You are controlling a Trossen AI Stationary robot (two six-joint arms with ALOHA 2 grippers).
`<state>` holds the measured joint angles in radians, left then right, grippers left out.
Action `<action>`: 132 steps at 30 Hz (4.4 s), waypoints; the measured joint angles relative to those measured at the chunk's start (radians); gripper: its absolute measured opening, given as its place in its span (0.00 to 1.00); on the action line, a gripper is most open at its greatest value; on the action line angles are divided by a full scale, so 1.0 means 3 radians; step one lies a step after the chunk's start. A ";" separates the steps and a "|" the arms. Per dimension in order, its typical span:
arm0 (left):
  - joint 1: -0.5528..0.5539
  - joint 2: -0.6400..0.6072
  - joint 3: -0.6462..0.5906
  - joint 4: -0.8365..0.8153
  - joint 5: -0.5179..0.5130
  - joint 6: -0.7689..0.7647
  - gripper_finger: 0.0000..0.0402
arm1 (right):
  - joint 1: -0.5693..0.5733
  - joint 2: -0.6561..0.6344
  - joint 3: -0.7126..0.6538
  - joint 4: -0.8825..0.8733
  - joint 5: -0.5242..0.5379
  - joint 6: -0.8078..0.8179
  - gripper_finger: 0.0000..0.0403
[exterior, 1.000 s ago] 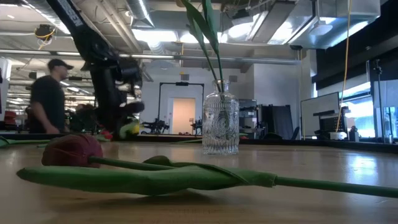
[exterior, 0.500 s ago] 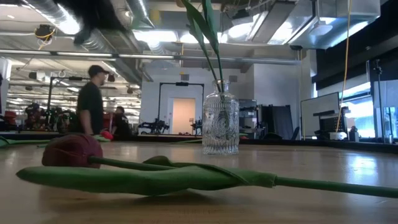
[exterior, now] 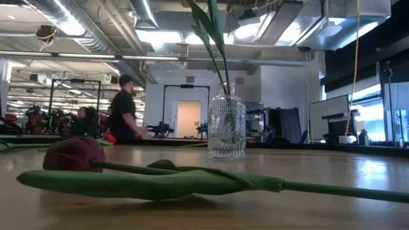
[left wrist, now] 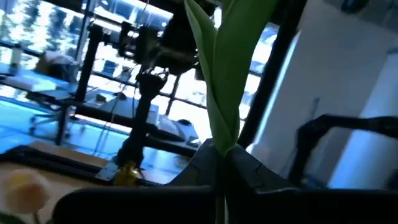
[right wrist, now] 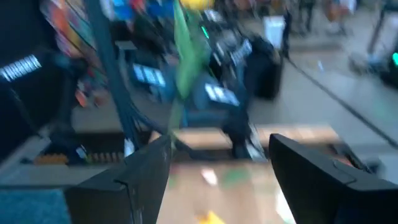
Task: Sort flowers into vase by color
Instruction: Put the yellow tulip into the transparent vase, then put the pink tulip into the transparent vase
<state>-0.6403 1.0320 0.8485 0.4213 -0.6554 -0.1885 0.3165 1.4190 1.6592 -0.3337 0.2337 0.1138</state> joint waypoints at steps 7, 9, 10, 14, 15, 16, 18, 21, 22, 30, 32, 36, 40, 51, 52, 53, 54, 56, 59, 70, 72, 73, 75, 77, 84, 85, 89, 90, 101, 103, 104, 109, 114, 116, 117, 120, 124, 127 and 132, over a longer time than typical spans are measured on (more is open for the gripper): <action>0.0375 0.1013 0.0890 -0.0026 0.0281 0.0320 0.01 | 0.0126 0.0274 -0.0005 0.0655 0.0034 -0.0049 0.67; 0.0448 0.1222 0.1085 -0.0047 0.0393 0.0320 0.01 | 0.0126 0.0306 -0.0005 0.0678 -0.0022 0.0006 0.67; 0.0468 0.1325 0.1184 -0.0045 0.0421 0.0320 0.01 | 0.0126 0.0313 -0.0008 0.0683 -0.0113 0.0033 0.67; 0.0498 0.1585 0.1469 -0.0095 0.0438 0.0322 0.01 | 0.0156 0.0327 -0.0008 0.0758 -0.0429 0.0152 0.63; 0.0500 0.1624 0.1507 -0.0102 0.0436 0.0321 0.02 | 0.0179 0.0327 -0.0009 0.0762 -0.0433 0.0169 0.60; 0.0501 0.1658 0.1538 -0.0101 0.0437 0.0321 0.02 | 0.0196 0.0327 -0.0009 0.0762 -0.0426 0.0169 0.57; 0.0500 0.1675 0.1554 -0.0117 0.0423 0.0321 0.02 | 0.0231 0.0327 -0.0009 0.0761 -0.0401 0.0154 0.48; 0.0500 0.1667 0.1555 -0.0123 0.0371 0.0328 0.02 | 0.0265 0.0327 -0.0008 0.0759 -0.0395 0.0149 0.31; 0.0500 0.1662 0.1555 -0.0131 0.0375 0.0375 0.03 | 0.0266 0.0327 -0.0009 0.0747 -0.0424 0.0146 0.24; 0.0505 0.1520 0.1658 -0.0851 0.0378 0.0036 0.21 | 0.0267 0.0291 -0.0009 0.0615 -0.0455 0.0087 0.04; 0.0490 0.1432 0.1785 -0.1365 0.0337 -0.0123 0.26 | 0.0210 0.0222 -0.0009 0.0542 -0.0464 0.0025 0.02; 0.0389 0.1243 0.2143 -0.2416 0.0304 -0.0486 0.32 | 0.0158 0.0013 -0.0002 0.0119 -0.0431 0.0033 0.03; 0.0257 0.1076 0.2353 -0.3286 0.0309 -0.1009 0.32 | 0.0146 -0.0084 -0.0001 -0.0585 -0.0085 0.0021 0.01; 0.0110 0.0923 0.2347 -0.5112 0.0045 -0.2712 0.25 | -0.0092 0.0057 -0.0005 -0.0934 0.0731 -0.0197 0.02; 0.0100 0.0921 0.2329 -0.5217 0.0072 -0.2876 0.25 | -0.0121 0.0073 -0.0005 -0.0929 0.0729 -0.0200 0.02; 0.0096 0.0918 0.2299 -0.5300 0.0107 -0.3011 0.25 | -0.0136 0.0089 -0.0005 -0.0932 0.0722 -0.0201 0.02; 0.0090 0.0918 0.2256 -0.5354 0.0137 -0.3107 0.25 | -0.0162 0.0112 -0.0005 -0.0932 0.0704 -0.0202 0.02; 0.0052 0.0926 0.2168 -0.5417 0.0178 -0.3268 0.25 | -0.0194 0.0138 -0.0018 -0.0897 0.0718 -0.0205 0.01; 0.0001 0.0923 0.2054 -0.5417 0.0215 -0.3425 0.25 | -0.0186 0.0078 -0.0316 -0.0319 0.0854 -0.0133 0.01; -0.0119 0.0925 0.1825 -0.5418 0.0233 -0.3733 0.25 | -0.0230 -0.0426 -0.1512 0.0772 0.0861 -0.0029 0.01; -0.0074 0.0923 0.1825 -0.5418 0.0233 -0.3736 0.25 | -0.0227 -0.0400 -0.1526 0.0718 0.0809 -0.0025 0.01; -0.0052 0.0923 0.1825 -0.5418 0.0240 -0.3744 0.25 | -0.0224 -0.0371 -0.1525 0.0746 0.0778 -0.0013 0.01; 0.0014 0.0923 0.1825 -0.5428 0.0277 -0.3805 0.25 | -0.0227 -0.0333 -0.1525 0.0720 0.0724 0.0036 0.01; 0.0078 0.0922 0.1825 -0.5482 0.0347 -0.3837 0.25 | -0.0228 -0.0297 -0.1525 0.0730 0.0699 0.0041 0.01; 0.0208 0.0922 0.1825 -0.5923 0.0671 -0.4003 0.25 | -0.0228 -0.0205 -0.1523 0.0549 0.0764 -0.0012 0.03; 0.0219 0.0922 0.1824 -0.5957 0.0734 -0.4000 0.26 | -0.0228 -0.0189 -0.1523 0.0536 0.0760 0.0000 0.05; 0.0217 0.0922 0.1800 -0.5982 0.0921 -0.3988 0.31 | -0.0228 -0.0105 -0.1523 0.0480 0.0765 0.0257 0.14; 0.0217 0.0922 0.1778 -0.5982 0.0939 -0.3993 0.33 | -0.0228 -0.0093 -0.1523 0.0451 0.0764 0.0296 0.17; 0.0283 0.0913 0.1179 -0.6275 0.1441 -0.4582 0.48 | -0.0223 -0.0151 -0.1260 -0.0212 0.0450 0.0651 0.52; 0.0316 0.0913 0.1049 -0.6366 0.1641 -0.4690 0.48 | -0.0201 -0.0190 -0.1170 -0.0386 0.0406 0.0656 0.56; 0.0336 0.0906 0.0980 -0.6380 0.1747 -0.4713 0.48 | -0.0184 -0.0215 -0.1120 -0.0481 0.0406 0.0655 0.58; 0.0555 0.0849 0.0628 -0.6476 0.1935 -0.4946 0.48 | -0.0174 -0.0323 -0.0926 -0.0831 0.0406 0.0654 0.59; 0.0921 0.0737 0.0152 -0.6063 0.2169 -0.4869 0.47 | -0.0177 -0.0431 -0.0898 -0.0950 0.0463 0.0655 0.57; 0.1077 0.0705 -0.0059 -0.5899 0.2274 -0.4857 0.47 | -0.0177 -0.0457 -0.0898 -0.1005 0.0496 0.0657 0.57; 0.1153 0.0699 -0.0161 -0.5842 0.2323 -0.4851 0.46 | -0.0177 -0.0462 -0.0898 -0.1037 0.0496 0.0666 0.56; 0.1357 0.0704 -0.0455 -0.5544 0.2506 -0.4776 0.46 | -0.0177 -0.0463 -0.0898 -0.1091 0.0493 0.0742 0.56; 0.1527 0.0776 -0.0504 -0.5399 0.2517 -0.4617 0.46 | -0.0177 -0.0463 -0.0899 -0.1138 0.0465 0.0765 0.56; 0.1658 0.0800 -0.0579 -0.5264 0.2560 -0.4563 0.46 | -0.0181 -0.0463 -0.0900 -0.1168 0.0466 0.0768 0.56; 0.1775 0.0860 -0.0699 -0.5139 0.2588 -0.4580 0.44 | -0.0182 -0.0463 -0.0902 -0.1171 0.0469 0.0754 0.56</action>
<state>-0.1078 1.2900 0.6387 -1.1205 0.1209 -1.5626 0.2619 1.2800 1.3888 -0.6850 0.3744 0.3401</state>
